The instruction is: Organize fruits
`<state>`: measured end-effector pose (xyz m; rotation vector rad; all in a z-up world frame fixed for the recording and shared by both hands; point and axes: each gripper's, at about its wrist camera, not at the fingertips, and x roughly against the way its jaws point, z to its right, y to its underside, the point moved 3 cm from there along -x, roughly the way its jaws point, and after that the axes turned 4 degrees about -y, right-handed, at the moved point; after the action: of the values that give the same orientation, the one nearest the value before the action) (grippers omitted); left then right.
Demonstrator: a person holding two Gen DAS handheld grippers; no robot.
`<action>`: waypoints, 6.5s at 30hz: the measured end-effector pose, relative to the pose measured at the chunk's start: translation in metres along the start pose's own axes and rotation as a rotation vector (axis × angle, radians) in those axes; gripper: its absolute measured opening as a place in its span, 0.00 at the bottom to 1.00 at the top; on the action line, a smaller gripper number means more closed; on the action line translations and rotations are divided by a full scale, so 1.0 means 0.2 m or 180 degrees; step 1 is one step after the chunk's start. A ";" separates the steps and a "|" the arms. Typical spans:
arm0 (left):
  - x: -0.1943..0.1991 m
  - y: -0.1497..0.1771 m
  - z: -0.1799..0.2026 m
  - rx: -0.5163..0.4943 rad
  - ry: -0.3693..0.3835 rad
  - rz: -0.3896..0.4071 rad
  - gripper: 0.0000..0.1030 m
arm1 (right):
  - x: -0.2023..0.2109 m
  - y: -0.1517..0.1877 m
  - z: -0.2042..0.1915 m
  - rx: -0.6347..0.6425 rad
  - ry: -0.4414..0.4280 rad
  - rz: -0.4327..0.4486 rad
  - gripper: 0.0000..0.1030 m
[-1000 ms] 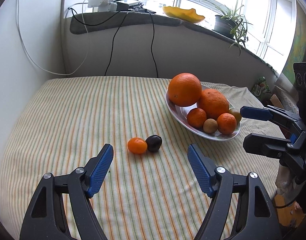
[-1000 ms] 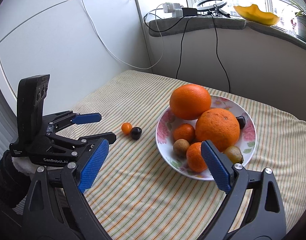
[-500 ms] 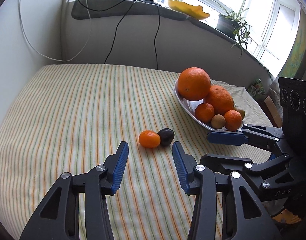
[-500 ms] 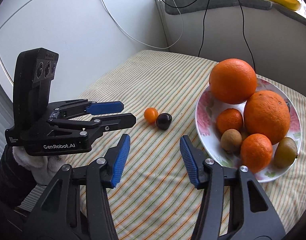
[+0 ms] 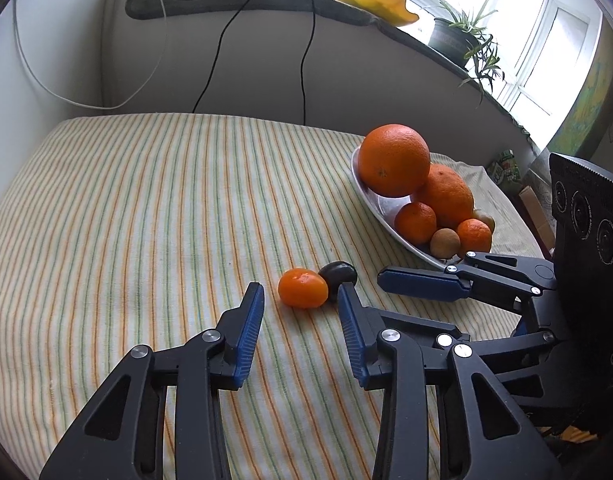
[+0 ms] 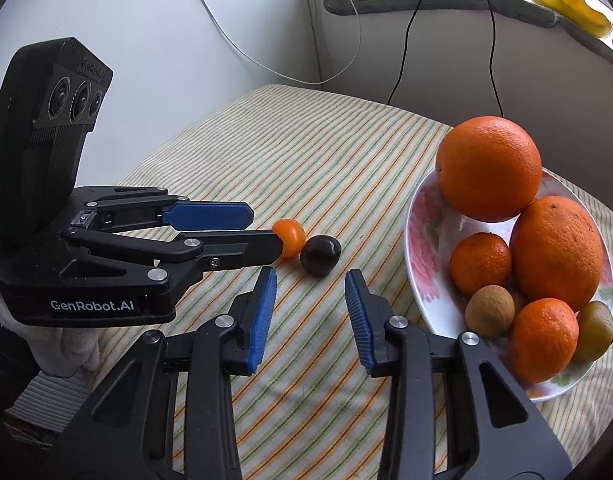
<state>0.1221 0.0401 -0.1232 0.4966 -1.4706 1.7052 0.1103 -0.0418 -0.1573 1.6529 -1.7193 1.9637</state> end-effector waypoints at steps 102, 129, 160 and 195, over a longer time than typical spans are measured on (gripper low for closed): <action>-0.04 -0.15 0.38 -0.0216 0.0273 0.0206 0.21 | 0.71 0.03 0.46 -0.0340 0.0356 0.0697 0.22; -0.13 -0.20 0.46 -0.0427 0.0162 0.0154 0.19 | 0.53 -0.24 0.75 -0.0352 0.0333 0.0605 0.22; -0.10 -0.18 0.46 -0.0378 -0.0040 0.0230 0.71 | 0.41 -0.30 0.77 -0.0304 0.0294 0.0513 0.80; 0.00 -0.17 0.48 -0.0381 -0.0303 0.0410 0.76 | 0.59 -0.20 0.74 -0.0524 0.0508 0.0677 0.95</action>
<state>0.1290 -0.0513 -0.0789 0.4319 -1.6942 1.6996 0.1810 -0.2024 -0.0746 1.2719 -2.0027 1.9143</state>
